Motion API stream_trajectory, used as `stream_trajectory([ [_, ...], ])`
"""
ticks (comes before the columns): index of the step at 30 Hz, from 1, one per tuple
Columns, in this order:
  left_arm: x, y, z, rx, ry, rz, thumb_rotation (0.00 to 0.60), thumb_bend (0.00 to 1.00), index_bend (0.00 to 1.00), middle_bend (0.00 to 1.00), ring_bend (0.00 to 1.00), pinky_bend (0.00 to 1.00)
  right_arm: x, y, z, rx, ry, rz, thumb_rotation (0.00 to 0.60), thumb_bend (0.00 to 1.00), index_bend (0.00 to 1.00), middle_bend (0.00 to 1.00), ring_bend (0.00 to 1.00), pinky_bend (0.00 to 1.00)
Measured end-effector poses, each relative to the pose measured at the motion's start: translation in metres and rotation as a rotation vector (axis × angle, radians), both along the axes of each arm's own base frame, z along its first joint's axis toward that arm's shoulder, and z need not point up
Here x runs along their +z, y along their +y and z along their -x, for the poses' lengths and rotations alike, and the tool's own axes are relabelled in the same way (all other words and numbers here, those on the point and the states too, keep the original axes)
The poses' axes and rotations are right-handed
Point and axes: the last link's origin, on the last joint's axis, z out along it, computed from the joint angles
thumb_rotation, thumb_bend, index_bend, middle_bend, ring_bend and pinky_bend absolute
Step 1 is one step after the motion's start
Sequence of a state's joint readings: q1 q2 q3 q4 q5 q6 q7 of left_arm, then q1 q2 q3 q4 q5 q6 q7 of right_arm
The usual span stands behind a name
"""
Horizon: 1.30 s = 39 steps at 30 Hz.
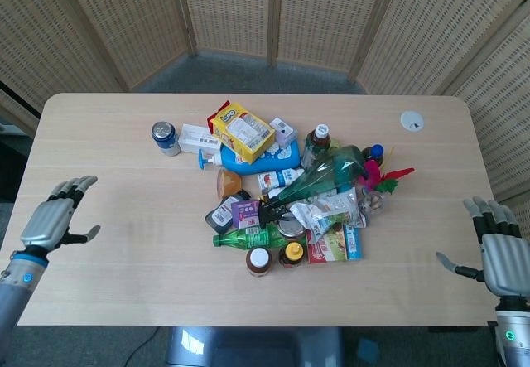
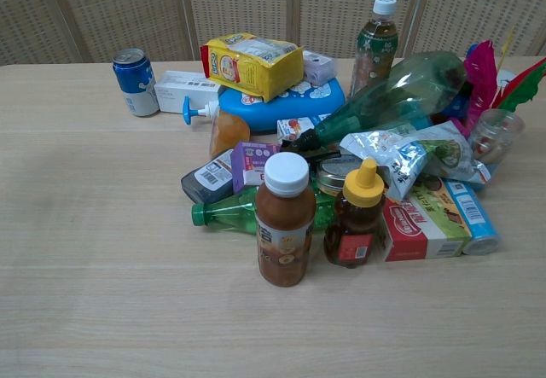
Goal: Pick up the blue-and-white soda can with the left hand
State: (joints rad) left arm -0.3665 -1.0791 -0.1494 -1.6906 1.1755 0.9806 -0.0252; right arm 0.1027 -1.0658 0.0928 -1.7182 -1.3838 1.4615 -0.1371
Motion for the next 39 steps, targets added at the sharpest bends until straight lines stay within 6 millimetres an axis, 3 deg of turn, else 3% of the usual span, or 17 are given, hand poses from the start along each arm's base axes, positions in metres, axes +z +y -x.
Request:
stream_trajectory([
  [21, -0.067, 0.121, -0.011, 0.198, -0.337, 0.085, 0.6, 0.33, 0.0, 0.0, 0.0, 0.0, 0.026, 0.012, 0.01, -0.062, 0.039, 0.07, 0.387, 0.18, 0.0, 0.0, 0.0, 0.0],
  [30, -0.088, 0.157, -0.022, 0.266, -0.479, 0.056, 0.6, 0.32, 0.0, 0.0, 0.0, 0.0, 0.029, 0.014, 0.012, -0.091, 0.059, 0.081, 0.389, 0.18, 0.0, 0.0, 0.0, 0.0],
  [39, -0.099, 0.181, -0.028, 0.317, -0.604, 0.015, 0.6, 0.32, 0.0, 0.0, 0.0, 0.0, 0.032, 0.018, 0.01, -0.118, 0.074, 0.092, 0.39, 0.18, 0.0, 0.0, 0.0, 0.0],
])
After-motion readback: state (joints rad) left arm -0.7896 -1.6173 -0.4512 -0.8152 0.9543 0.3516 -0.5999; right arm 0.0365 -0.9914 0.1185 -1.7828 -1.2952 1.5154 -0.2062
